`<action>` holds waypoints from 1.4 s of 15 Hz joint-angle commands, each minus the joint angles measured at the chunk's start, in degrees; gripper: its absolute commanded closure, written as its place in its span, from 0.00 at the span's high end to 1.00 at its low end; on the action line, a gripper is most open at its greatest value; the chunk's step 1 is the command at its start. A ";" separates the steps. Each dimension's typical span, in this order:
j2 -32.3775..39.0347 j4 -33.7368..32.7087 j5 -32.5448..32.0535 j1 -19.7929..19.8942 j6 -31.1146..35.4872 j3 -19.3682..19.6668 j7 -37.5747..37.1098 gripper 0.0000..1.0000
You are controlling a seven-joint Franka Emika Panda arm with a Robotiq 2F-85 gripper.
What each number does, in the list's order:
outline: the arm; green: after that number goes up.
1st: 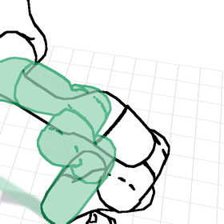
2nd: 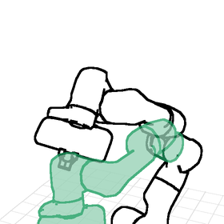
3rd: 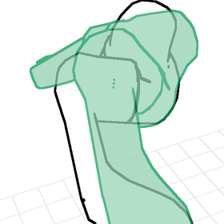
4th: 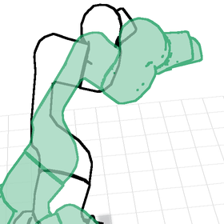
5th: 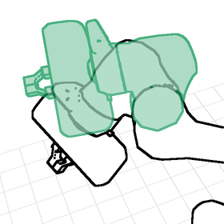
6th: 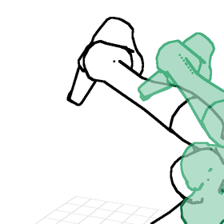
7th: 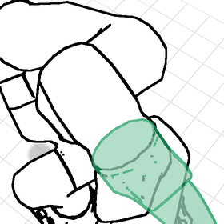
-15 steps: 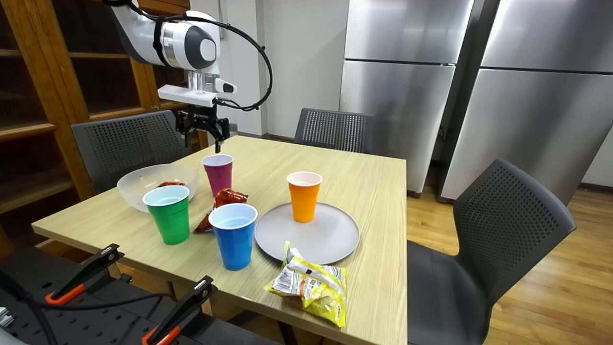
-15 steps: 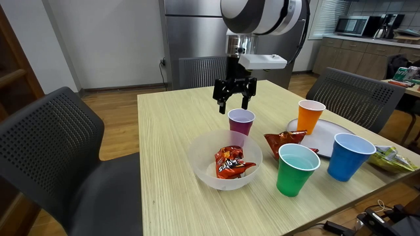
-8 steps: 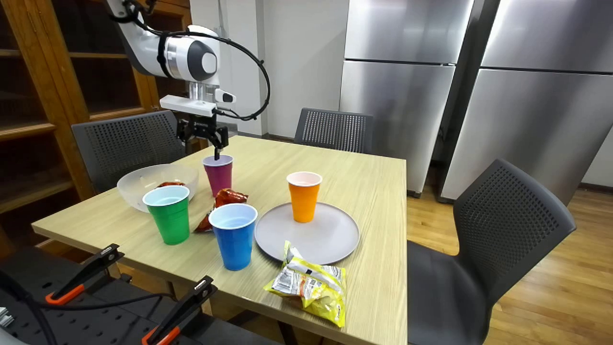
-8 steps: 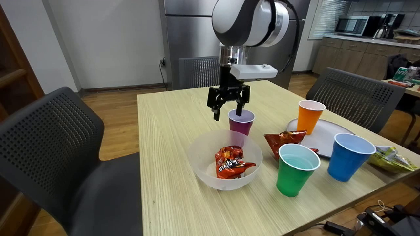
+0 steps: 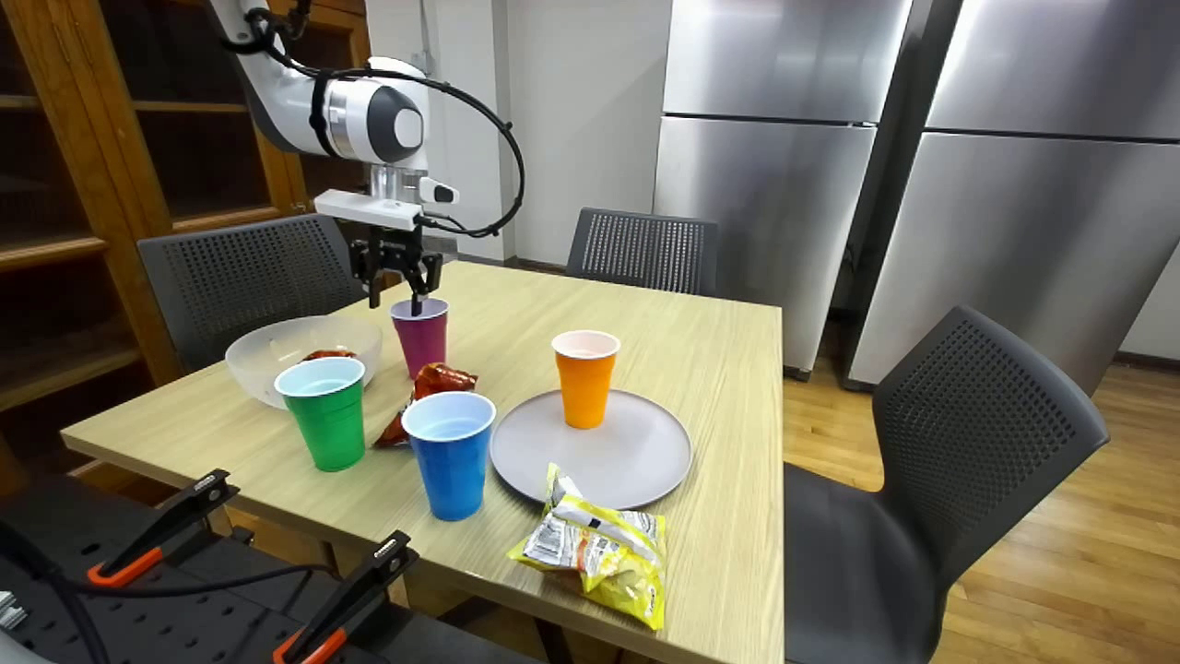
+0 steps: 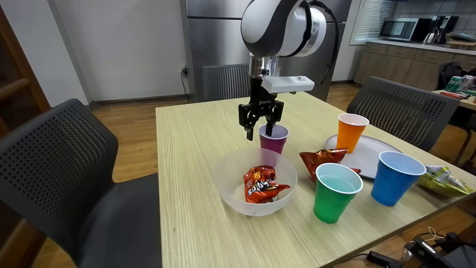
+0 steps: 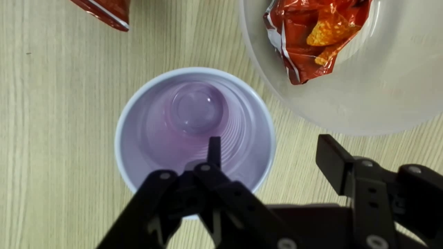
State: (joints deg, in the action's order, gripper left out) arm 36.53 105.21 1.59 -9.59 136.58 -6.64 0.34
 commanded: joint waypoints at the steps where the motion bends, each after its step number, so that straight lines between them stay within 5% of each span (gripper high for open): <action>1: -0.41 -0.01 -1.04 -0.78 -0.25 0.65 -1.85 0.42; 7: -1.57 1.64 -1.48 -1.14 0.00 0.87 -2.22 0.00; 21: -11.53 8.09 -2.07 -1.00 1.45 1.19 -4.10 0.01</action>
State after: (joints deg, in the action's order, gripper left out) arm 30.29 109.12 0.00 -10.48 136.72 -5.82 -1.48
